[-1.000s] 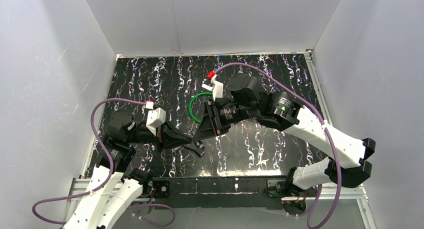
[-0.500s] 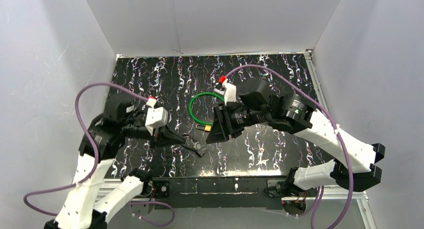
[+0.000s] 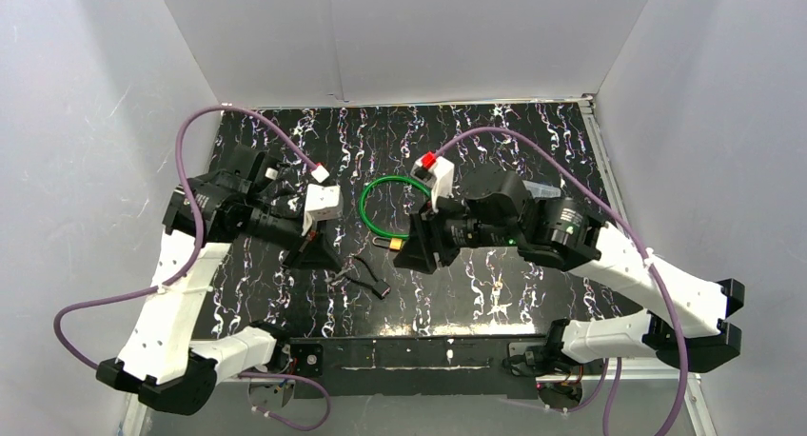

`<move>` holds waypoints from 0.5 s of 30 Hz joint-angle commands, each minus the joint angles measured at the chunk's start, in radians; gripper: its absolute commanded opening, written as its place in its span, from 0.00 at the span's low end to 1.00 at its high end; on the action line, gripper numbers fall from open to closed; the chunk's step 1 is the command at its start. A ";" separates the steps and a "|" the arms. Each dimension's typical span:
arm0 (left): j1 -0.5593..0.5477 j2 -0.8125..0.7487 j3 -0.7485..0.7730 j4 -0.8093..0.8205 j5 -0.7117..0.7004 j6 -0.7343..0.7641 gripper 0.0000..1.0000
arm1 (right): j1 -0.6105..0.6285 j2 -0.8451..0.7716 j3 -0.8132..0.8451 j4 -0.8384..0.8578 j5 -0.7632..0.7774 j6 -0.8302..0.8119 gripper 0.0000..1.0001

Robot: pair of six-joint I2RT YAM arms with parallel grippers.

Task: Unlock with the key
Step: Pick up the key from the center of the board.

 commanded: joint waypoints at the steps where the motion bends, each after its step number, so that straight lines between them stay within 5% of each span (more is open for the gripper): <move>1: -0.016 0.024 0.101 -0.192 -0.021 0.034 0.00 | 0.050 -0.006 -0.041 0.304 0.002 -0.136 0.53; 9: -0.052 0.036 0.116 -0.192 -0.050 -0.005 0.00 | 0.094 0.021 -0.076 0.508 -0.004 -0.230 0.48; 15: -0.058 0.004 0.106 -0.193 -0.058 -0.013 0.00 | 0.105 0.099 -0.045 0.503 -0.039 -0.228 0.42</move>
